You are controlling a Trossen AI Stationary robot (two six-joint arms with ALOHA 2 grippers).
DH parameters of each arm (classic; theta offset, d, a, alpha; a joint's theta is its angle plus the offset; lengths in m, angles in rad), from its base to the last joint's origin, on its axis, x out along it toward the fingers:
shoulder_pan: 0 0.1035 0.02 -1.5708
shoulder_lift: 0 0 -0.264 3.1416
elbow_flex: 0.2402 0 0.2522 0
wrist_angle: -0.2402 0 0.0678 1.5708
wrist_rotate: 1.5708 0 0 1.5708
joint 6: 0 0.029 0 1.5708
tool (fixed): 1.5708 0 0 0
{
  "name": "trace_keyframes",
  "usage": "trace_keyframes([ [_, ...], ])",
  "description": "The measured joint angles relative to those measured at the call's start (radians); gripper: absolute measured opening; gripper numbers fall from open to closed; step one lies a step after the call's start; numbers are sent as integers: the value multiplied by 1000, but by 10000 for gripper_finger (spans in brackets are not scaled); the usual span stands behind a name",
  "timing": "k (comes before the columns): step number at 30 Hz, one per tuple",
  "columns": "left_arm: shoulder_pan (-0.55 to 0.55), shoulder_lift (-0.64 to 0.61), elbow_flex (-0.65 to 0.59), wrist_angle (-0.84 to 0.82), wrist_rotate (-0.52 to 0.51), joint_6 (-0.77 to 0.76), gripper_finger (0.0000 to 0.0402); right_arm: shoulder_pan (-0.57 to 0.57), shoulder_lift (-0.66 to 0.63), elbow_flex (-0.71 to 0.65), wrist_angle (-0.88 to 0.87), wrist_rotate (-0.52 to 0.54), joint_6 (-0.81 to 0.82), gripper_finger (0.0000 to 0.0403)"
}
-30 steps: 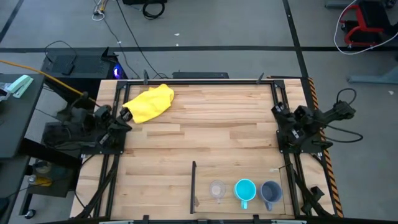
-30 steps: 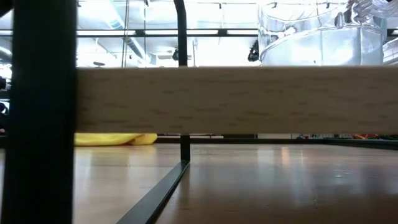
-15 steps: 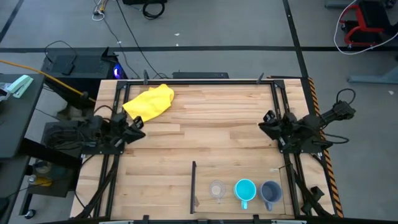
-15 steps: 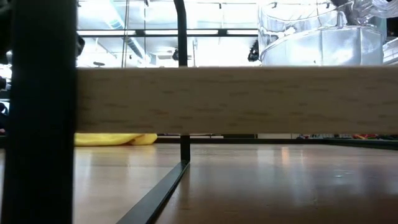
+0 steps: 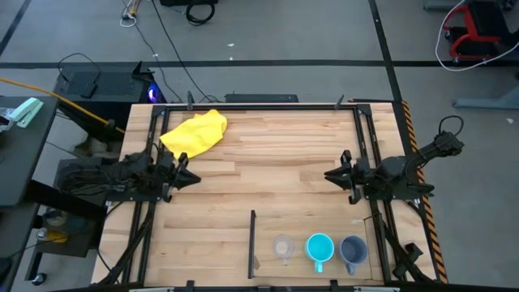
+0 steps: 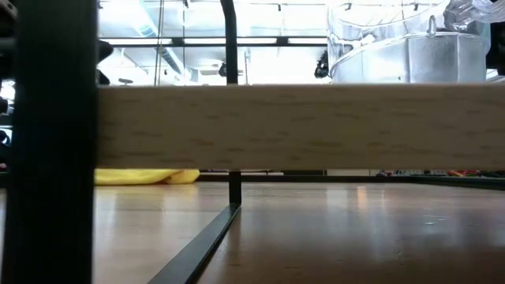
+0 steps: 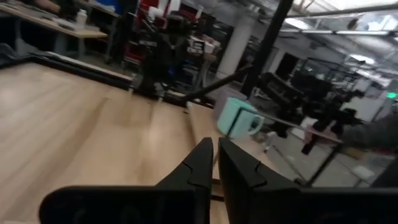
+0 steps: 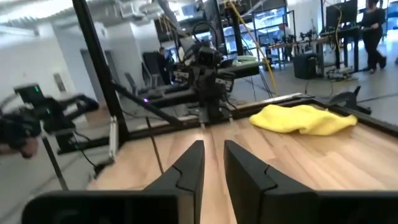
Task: Stack small to large cups/mugs on shelf
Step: Return to Home Position
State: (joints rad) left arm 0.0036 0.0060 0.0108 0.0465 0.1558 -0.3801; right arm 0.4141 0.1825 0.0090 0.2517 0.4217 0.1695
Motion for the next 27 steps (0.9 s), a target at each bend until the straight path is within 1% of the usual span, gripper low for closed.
trace_keyframes([
  [5,0,7,0,-4,-15,106,35,0,0,0,-24,0,-72,69],
  [8,0,6,0,-3,-15,137,31,0,0,0,-42,0,-85,69],
  [12,0,7,0,-1,-15,124,25,0,0,0,-90,0,-84,69],
  [16,0,7,-1,2,-14,126,23,0,0,0,-96,0,-84,69],
  [27,0,7,-1,2,-14,122,35,0,0,1,-96,0,-83,69],
])
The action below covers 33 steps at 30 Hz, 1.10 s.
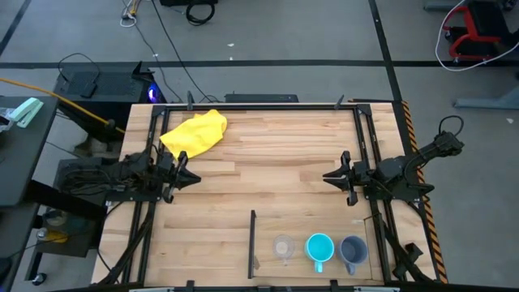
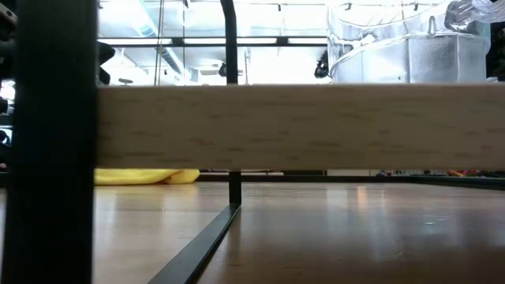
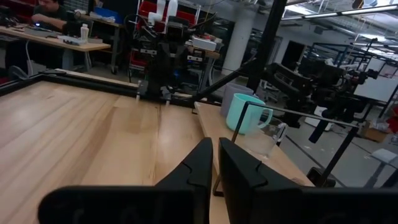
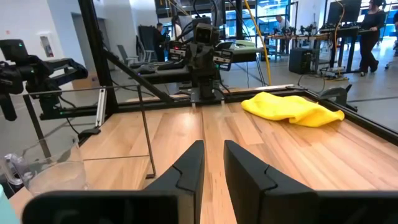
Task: Stack small to large cups/mugs on shelf
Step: Return to Home Position
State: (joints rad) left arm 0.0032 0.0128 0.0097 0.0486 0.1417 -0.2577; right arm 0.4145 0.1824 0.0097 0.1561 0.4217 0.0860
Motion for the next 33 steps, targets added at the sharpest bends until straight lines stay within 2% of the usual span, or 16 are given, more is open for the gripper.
trace_keyframes([
  [9,0,0,0,0,0,0,23,0,0,0,0,0,0,69],
  [20,0,0,0,0,0,0,36,0,0,0,0,0,0,69],
  [33,0,0,-1,0,0,-1,24,0,0,0,0,0,0,69],
])
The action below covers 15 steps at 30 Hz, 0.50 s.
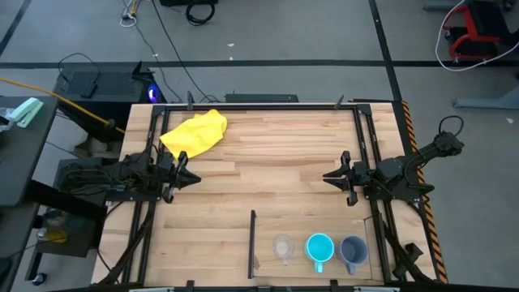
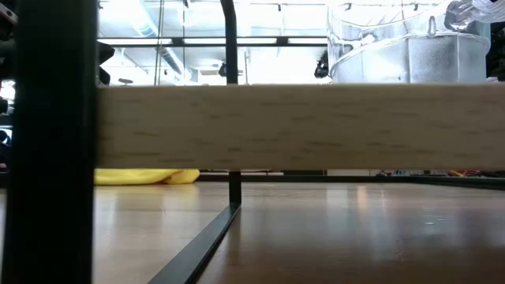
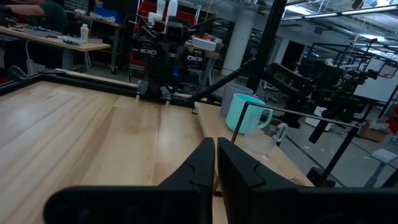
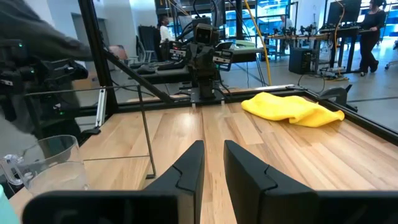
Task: Stack small to large cups/mugs on shelf
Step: Return to Home Position
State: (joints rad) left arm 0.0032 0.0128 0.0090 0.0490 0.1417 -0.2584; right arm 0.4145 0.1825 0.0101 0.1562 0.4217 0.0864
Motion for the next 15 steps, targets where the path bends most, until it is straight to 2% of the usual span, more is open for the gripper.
trace_keyframes([
  [8,0,0,0,0,0,0,36,0,0,0,0,0,0,69],
  [15,0,0,0,0,0,0,29,0,0,0,0,0,0,69],
])
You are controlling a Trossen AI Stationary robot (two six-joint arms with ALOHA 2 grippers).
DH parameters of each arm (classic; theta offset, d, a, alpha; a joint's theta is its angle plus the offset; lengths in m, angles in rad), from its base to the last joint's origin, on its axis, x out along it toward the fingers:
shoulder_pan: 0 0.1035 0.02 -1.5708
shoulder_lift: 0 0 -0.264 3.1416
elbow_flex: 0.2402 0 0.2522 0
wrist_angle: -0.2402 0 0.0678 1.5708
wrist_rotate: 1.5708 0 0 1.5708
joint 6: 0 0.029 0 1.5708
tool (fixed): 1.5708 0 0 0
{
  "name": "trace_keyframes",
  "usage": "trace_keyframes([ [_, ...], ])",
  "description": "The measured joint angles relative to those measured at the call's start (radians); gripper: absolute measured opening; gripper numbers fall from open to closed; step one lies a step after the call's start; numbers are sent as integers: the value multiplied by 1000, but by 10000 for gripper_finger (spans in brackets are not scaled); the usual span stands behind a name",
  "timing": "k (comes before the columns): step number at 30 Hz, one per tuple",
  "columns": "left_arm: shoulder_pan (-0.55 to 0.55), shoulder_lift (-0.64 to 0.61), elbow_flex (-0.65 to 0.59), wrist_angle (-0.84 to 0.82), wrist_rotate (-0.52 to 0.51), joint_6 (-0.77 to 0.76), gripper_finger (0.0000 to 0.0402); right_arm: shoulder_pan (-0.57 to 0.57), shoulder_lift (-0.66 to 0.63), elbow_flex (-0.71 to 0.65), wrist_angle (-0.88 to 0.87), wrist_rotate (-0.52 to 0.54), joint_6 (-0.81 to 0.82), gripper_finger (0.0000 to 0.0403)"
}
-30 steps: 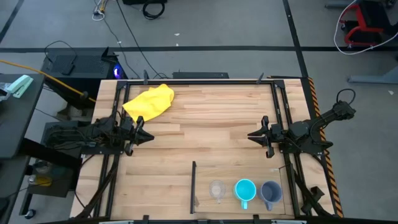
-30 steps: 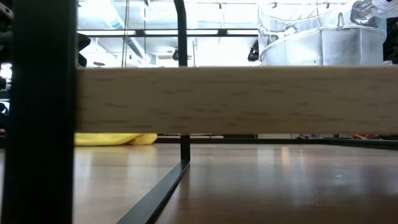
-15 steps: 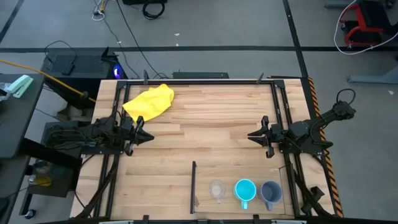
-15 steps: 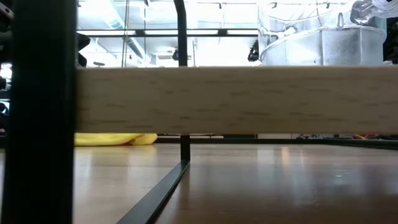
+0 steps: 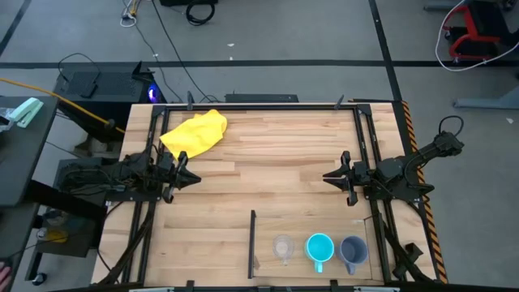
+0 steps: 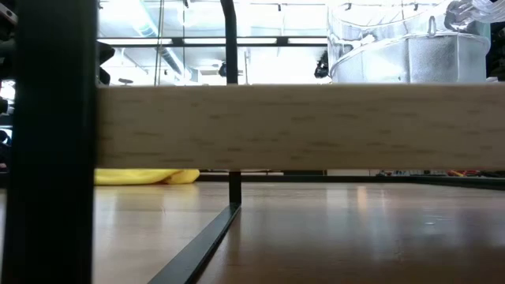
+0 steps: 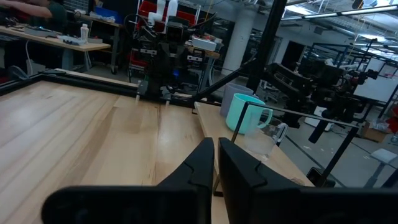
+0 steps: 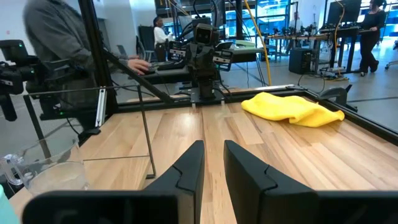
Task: Stack small to large cups/mugs on shelf
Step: Return to Home Position
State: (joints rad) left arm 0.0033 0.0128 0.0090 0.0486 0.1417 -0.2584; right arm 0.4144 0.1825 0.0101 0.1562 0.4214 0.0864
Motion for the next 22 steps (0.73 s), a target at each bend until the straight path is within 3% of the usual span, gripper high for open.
trace_keyframes([
  [22,0,0,0,0,0,0,29,0,0,0,0,0,0,69],
])
